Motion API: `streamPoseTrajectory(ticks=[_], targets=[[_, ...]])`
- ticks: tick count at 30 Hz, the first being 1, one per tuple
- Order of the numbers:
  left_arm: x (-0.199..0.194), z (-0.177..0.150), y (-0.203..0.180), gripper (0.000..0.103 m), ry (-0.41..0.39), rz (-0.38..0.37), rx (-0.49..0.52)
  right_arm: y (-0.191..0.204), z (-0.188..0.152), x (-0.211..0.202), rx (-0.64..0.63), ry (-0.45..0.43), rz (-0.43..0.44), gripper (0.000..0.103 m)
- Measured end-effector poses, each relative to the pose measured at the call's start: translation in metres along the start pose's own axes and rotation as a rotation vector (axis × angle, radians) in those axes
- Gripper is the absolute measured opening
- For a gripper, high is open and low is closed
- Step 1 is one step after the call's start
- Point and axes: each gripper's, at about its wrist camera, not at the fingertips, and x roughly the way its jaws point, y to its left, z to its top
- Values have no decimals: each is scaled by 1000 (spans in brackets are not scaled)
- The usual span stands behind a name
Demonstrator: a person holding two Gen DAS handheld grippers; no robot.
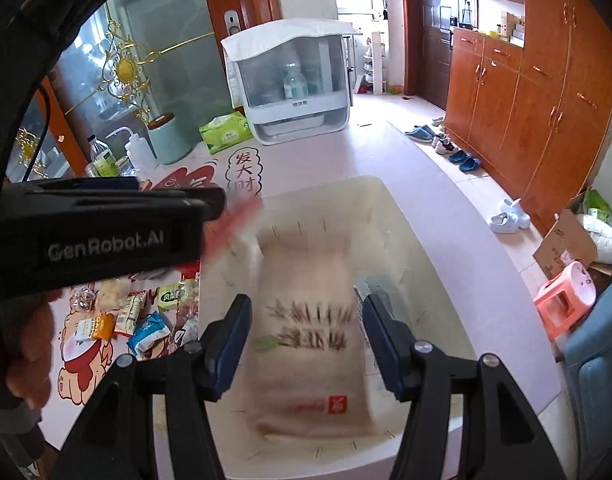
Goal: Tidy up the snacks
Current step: 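Carry both packs into the white tray and open both tools, then return both tools to the snack pile and grasp a red-printed bag with the right tool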
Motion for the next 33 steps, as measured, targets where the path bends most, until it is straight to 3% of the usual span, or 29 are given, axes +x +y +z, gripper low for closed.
streamPoseTrajectory(ticks=[7, 33], targets=[[11, -10, 6, 93, 48, 20, -17, -11, 3, -6, 27, -38, 23, 65], [6, -43, 32, 93, 74, 30, -81, -2, -4, 8, 66, 15, 57, 65]])
